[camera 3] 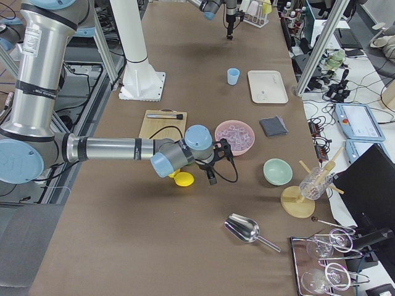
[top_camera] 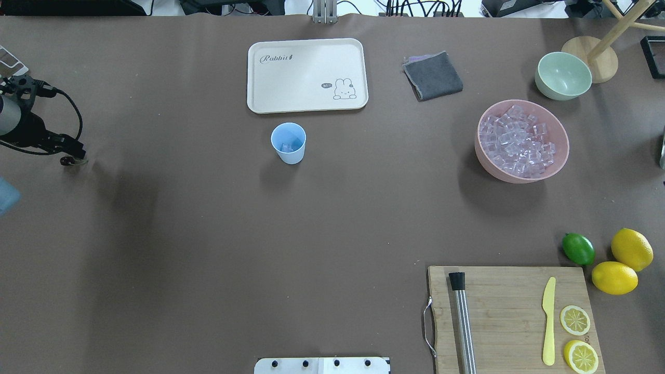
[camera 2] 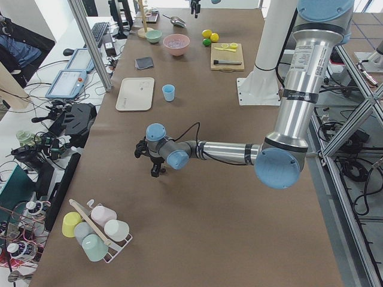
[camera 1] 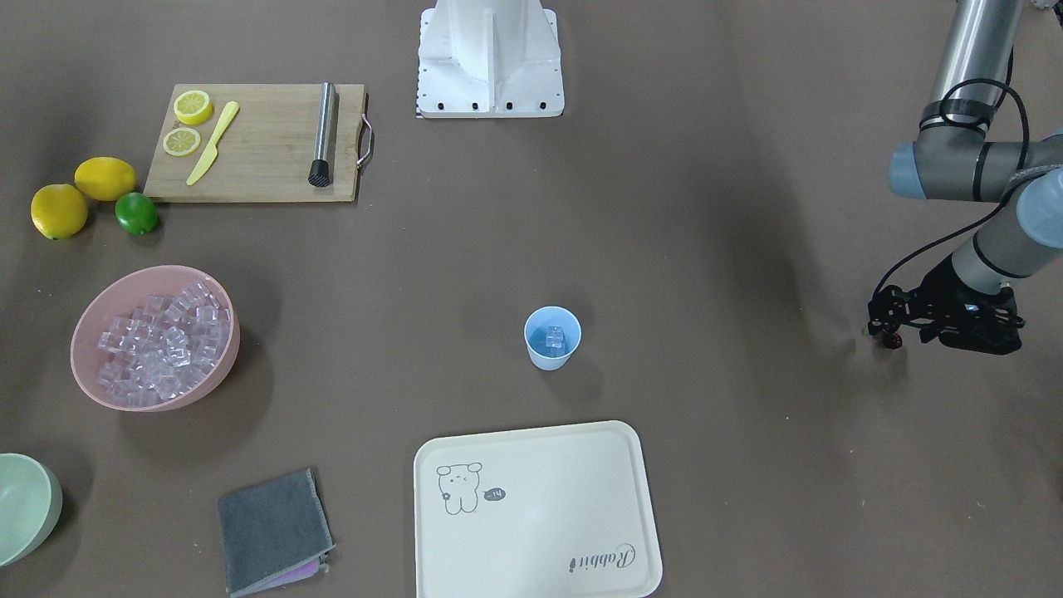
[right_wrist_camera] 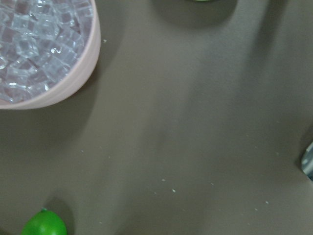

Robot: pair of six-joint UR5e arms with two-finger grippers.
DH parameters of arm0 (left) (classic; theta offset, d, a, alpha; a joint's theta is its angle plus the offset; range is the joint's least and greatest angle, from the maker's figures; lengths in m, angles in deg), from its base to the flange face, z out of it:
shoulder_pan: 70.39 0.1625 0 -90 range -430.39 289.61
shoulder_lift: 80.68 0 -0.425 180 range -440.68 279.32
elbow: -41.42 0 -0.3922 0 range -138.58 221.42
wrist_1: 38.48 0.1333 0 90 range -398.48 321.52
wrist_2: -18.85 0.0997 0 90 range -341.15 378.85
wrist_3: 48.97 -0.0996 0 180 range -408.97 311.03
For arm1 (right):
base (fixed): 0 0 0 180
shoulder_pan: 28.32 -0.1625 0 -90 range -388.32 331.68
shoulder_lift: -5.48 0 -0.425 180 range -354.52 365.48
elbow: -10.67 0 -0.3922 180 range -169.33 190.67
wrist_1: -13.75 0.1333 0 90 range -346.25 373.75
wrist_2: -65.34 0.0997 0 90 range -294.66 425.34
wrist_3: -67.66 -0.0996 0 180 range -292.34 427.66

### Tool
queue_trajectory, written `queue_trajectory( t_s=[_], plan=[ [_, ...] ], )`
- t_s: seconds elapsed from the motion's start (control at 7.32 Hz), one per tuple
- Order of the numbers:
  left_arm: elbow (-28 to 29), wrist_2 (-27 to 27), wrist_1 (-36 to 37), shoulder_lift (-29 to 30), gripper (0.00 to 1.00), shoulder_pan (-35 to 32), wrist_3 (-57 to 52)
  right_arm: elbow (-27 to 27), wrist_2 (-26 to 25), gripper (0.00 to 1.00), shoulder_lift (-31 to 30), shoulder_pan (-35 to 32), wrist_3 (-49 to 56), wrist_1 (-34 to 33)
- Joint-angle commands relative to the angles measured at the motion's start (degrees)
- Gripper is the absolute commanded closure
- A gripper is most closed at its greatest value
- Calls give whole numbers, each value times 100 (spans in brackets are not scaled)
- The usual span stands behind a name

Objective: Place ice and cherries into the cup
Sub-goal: 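Grasp the pair of dark cherries with the left gripper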

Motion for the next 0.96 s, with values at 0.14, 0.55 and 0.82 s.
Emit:
queue_trajectory(
  t_s=[0.14,0.55,0.82],
  plan=[
    [56,-6,-39,24,65,66,-11,779,358,1,-145,-1050,1144,-36],
    [-171,-58,144,154,66,14,58,1019,358,1,-180,-1227,1464,-28],
    [-347,-32,1054,977,66,-4,634,1266,263,1,-189,-1351,1570,-36]
  ],
)
